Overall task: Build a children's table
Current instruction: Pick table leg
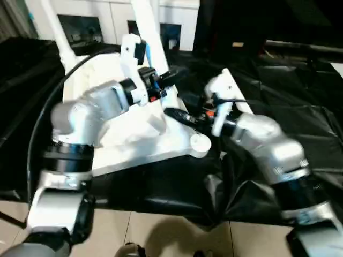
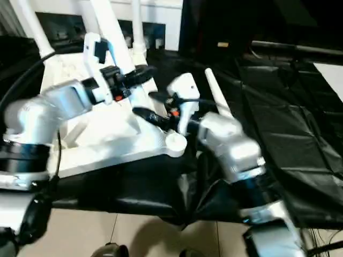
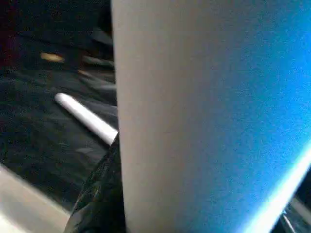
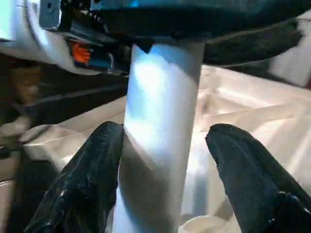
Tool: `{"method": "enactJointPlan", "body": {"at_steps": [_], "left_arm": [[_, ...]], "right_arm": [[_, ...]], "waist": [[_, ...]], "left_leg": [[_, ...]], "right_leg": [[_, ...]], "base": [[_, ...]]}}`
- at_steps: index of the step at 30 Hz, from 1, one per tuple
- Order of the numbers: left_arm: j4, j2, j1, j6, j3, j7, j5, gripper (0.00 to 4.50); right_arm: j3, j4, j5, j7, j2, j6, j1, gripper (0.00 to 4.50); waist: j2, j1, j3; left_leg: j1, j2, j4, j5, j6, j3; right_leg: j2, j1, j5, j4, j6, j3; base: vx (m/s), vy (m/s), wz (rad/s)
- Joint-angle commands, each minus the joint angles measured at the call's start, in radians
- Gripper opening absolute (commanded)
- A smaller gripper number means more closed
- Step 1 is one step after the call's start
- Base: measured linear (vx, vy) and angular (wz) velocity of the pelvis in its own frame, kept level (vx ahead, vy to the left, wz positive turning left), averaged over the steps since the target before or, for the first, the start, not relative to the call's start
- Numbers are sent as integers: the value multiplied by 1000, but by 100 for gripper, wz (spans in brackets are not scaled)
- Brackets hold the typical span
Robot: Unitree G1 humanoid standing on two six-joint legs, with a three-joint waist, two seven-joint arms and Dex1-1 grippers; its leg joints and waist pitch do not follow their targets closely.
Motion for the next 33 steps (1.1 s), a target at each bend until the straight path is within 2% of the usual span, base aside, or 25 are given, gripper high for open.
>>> {"method": "enactJointPlan", "body": {"at_steps": [1, 2, 6, 12, 18, 19, 23, 25, 33], "left_arm": [[-45, 25, -41, 49, 12, -76, -66, 173], [-45, 25, -41, 49, 12, -76, -66, 173], [-46, 54, -68, 119, 46, -188, -146, 173], [-91, 71, -53, 157, 39, -234, -188, 173], [-104, 83, -39, 161, 25, -250, -192, 173], [-103, 83, -39, 160, 26, -251, -192, 173], [-95, 84, -43, 160, 28, -260, -187, 173], [-92, 80, -45, 163, 33, -265, -186, 173], [-92, 64, -46, 167, 48, -259, -199, 173]], "right_arm": [[-30, -12, 38, 61, -45, 78, -18, 302], [-30, -12, 38, 61, -45, 78, -18, 302], [-6, -15, 93, 221, -133, 189, -41, 302], [-1, -9, 150, 287, -157, 278, -60, 302], [12, -11, 168, 315, -160, 302, -52, 276], [16, -17, 169, 322, -159, 307, -47, 247], [35, -31, 164, 339, -161, 319, -33, 233], [46, -28, 151, 338, -163, 322, -28, 199], [65, -28, 130, 319, -150, 324, -8, 186]], "waist": [[4, 7, -80], [4, 7, -80], [-2, 12, -81], [-2, 21, -82], [-1, 27, -82], [-2, 27, -81], [-2, 27, -82], [-1, 26, -83], [0, 28, -85]], "left_leg": [[30, 44, -67, -156, 28, -15], [29, 45, -67, -157, 27, -14], [30, 45, -65, -144, 30, -13], [30, 48, -64, -130, 27, -14], [30, 47, -65, -130, 17, -14], [29, 47, -65, -129, 16, -14], [29, 47, -65, -133, 10, -15], [29, 46, -65, -127, 9, -15], [29, 46, -63, -120, 12, -15]], "right_leg": [[-51, 60, -82, -52, -285, 44], [-52, 59, -85, -53, -283, 44], [-52, 60, -85, -53, -282, 45], [-55, 59, -92, -50, -287, 43], [-56, 57, -105, -52, -275, 43], [-54, 56, -105, -52, -274, 43], [-55, 57, -108, -52, -268, 43], [-55, 58, -101, -51, -269, 43], [-55, 59, -83, -50, -278, 43]], "base": [[0, 0, 0], [0, 0, 0], [0, 0, 0], [0, 0, 0], [0, 0, 0], [0, 0, 0], [0, 0, 0], [0, 0, 0], [0, 0, 0]]}}
